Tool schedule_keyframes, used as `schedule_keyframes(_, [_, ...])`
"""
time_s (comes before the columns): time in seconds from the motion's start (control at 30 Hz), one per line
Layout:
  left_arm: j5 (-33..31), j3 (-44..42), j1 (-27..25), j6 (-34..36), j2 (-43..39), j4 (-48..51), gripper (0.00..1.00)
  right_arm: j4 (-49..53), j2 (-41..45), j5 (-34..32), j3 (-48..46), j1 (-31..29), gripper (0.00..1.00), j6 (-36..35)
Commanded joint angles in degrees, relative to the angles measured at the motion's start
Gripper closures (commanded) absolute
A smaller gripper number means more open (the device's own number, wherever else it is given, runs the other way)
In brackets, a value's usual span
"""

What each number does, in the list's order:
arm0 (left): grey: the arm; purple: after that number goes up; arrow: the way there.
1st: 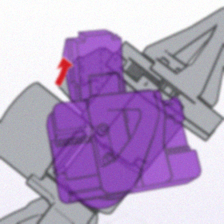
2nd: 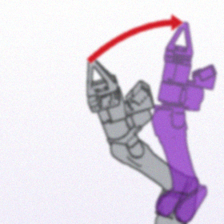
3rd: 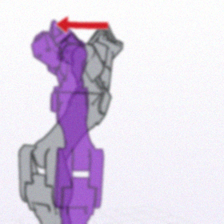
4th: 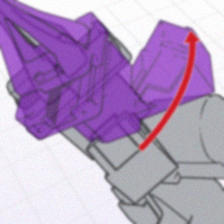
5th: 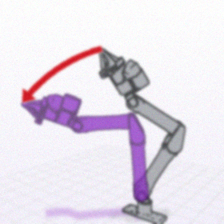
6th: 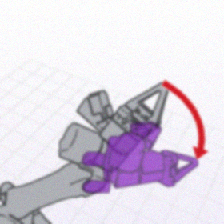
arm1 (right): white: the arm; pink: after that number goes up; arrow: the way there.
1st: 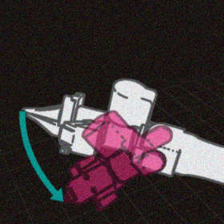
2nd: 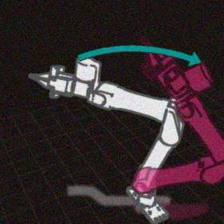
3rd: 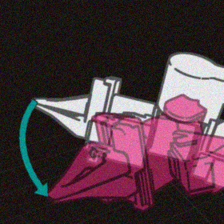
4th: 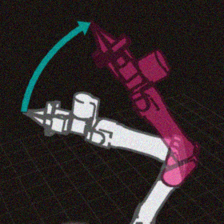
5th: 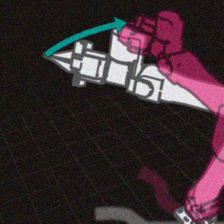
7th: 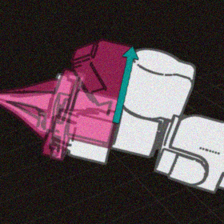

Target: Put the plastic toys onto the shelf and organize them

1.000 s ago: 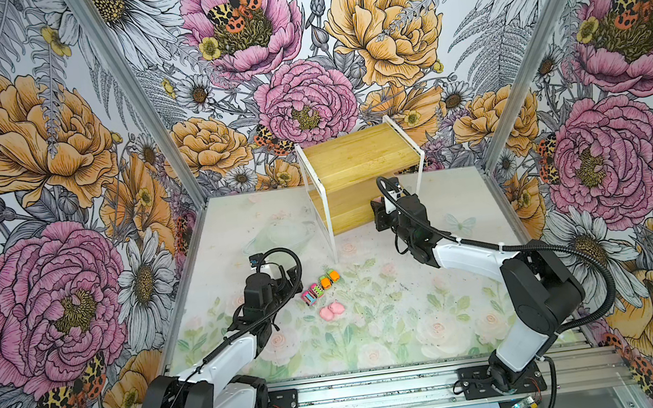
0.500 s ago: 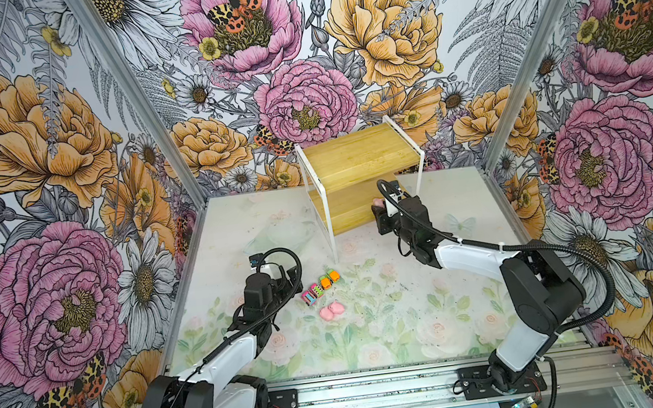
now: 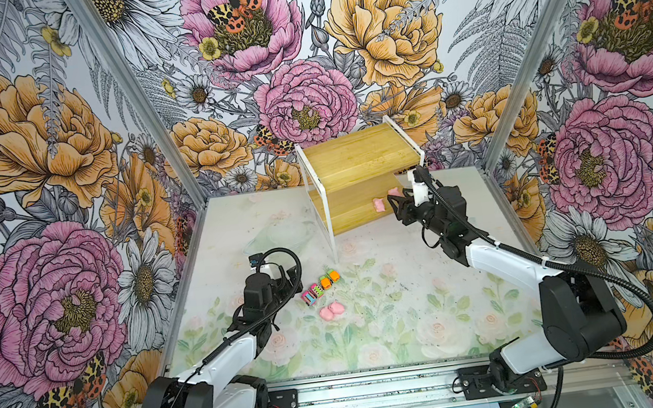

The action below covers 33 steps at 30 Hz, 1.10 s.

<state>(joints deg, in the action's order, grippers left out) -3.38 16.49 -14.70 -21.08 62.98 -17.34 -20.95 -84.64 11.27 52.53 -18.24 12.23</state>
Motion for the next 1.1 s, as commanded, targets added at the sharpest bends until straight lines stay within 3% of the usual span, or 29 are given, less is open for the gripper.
schedule_keyframes(0.0, [0.2,0.0,0.5,-0.4,-0.7,-1.2,0.01,0.6,0.7,5.0,-0.3,0.1,0.45,1.6])
schedule_keyframes(0.43, [0.1,0.0,0.6,-0.5,-0.8,-1.0,0.01,-3.3,-6.5,7.1,1.2,-0.3,0.51,6.9])
schedule_keyframes(1.07, [-0.1,0.2,0.6,-0.4,-0.5,-0.9,0.01,-3.7,-12.7,5.8,5.2,-2.1,0.52,7.4])
